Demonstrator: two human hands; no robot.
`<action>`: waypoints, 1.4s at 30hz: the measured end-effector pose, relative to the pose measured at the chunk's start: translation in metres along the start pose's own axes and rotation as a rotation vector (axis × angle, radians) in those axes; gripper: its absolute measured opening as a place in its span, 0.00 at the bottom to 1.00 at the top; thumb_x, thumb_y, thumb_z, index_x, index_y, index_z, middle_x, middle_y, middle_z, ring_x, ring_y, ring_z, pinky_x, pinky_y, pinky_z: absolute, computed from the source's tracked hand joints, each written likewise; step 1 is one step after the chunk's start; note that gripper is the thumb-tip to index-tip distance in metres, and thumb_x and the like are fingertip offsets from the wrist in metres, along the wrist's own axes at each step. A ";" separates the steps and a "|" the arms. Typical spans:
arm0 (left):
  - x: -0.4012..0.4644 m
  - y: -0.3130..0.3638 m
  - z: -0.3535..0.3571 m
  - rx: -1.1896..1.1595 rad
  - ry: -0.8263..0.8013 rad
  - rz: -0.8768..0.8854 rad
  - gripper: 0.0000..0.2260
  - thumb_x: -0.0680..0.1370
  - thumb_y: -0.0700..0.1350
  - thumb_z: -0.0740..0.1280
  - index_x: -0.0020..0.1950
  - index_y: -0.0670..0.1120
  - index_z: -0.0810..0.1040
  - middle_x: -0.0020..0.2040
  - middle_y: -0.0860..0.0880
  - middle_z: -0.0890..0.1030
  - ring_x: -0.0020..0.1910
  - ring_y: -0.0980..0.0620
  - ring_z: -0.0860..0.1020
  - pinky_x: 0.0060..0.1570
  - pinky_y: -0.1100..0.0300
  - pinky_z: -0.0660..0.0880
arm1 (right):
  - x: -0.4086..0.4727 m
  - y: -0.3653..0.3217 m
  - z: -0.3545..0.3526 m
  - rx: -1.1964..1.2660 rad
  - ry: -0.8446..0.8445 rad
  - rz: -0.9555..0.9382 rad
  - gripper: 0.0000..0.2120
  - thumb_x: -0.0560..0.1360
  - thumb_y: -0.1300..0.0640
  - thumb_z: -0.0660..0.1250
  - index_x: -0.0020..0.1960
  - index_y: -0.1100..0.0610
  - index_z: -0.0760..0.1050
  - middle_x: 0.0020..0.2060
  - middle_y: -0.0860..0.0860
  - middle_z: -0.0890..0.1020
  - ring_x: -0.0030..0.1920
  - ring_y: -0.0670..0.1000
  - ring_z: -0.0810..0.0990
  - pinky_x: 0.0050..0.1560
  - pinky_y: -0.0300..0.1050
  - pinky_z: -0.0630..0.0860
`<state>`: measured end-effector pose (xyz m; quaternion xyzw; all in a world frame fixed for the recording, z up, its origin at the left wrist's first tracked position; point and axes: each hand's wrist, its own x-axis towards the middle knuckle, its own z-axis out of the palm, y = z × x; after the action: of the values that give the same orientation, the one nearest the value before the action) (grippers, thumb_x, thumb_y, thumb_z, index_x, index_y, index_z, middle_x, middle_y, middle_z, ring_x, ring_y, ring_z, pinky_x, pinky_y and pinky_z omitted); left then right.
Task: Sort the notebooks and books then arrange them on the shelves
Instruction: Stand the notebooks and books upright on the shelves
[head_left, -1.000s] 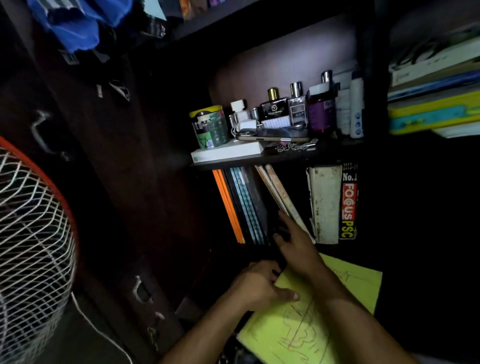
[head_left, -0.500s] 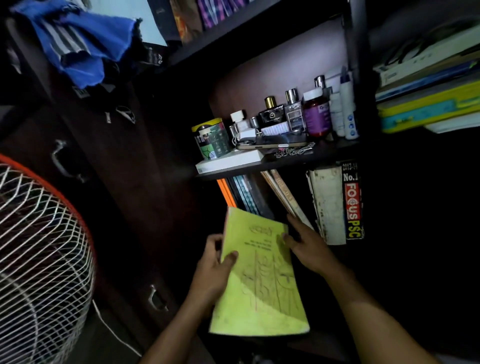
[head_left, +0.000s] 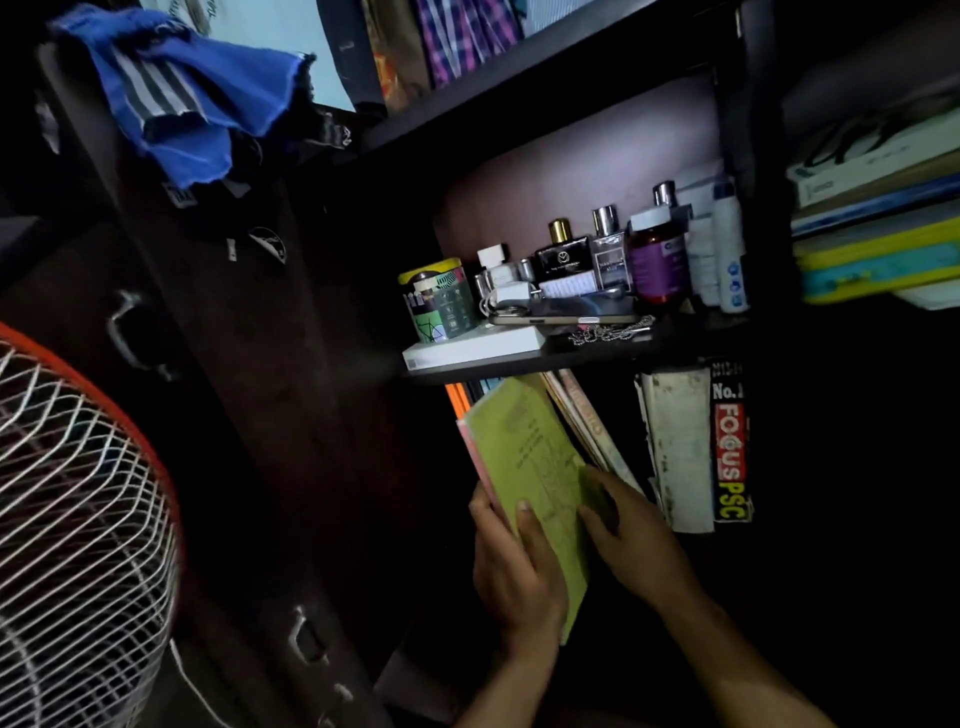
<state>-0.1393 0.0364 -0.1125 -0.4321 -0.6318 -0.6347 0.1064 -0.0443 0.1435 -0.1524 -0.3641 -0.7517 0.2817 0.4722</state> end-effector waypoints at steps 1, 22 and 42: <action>0.002 -0.003 0.007 -0.006 0.003 0.007 0.23 0.79 0.68 0.52 0.68 0.57 0.63 0.59 0.47 0.82 0.53 0.43 0.82 0.47 0.55 0.76 | 0.001 0.002 0.000 -0.012 0.055 -0.016 0.22 0.78 0.59 0.69 0.72 0.55 0.72 0.66 0.51 0.78 0.66 0.52 0.77 0.63 0.39 0.69; -0.002 -0.037 0.008 -0.066 0.015 0.090 0.21 0.80 0.70 0.53 0.71 0.65 0.62 0.67 0.47 0.79 0.64 0.47 0.79 0.56 0.44 0.79 | 0.008 0.012 0.016 -0.440 0.014 -0.084 0.35 0.76 0.61 0.66 0.78 0.38 0.60 0.81 0.60 0.47 0.78 0.65 0.56 0.74 0.63 0.60; 0.009 -0.059 0.026 0.208 -0.368 0.019 0.28 0.78 0.57 0.61 0.76 0.49 0.62 0.67 0.43 0.78 0.59 0.42 0.80 0.53 0.53 0.78 | 0.007 0.022 0.018 -0.308 0.027 0.093 0.43 0.74 0.48 0.75 0.81 0.47 0.54 0.75 0.55 0.57 0.74 0.59 0.62 0.73 0.55 0.67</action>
<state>-0.1740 0.0744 -0.1526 -0.5334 -0.6987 -0.4752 0.0390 -0.0563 0.1604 -0.1734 -0.4704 -0.7619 0.1800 0.4072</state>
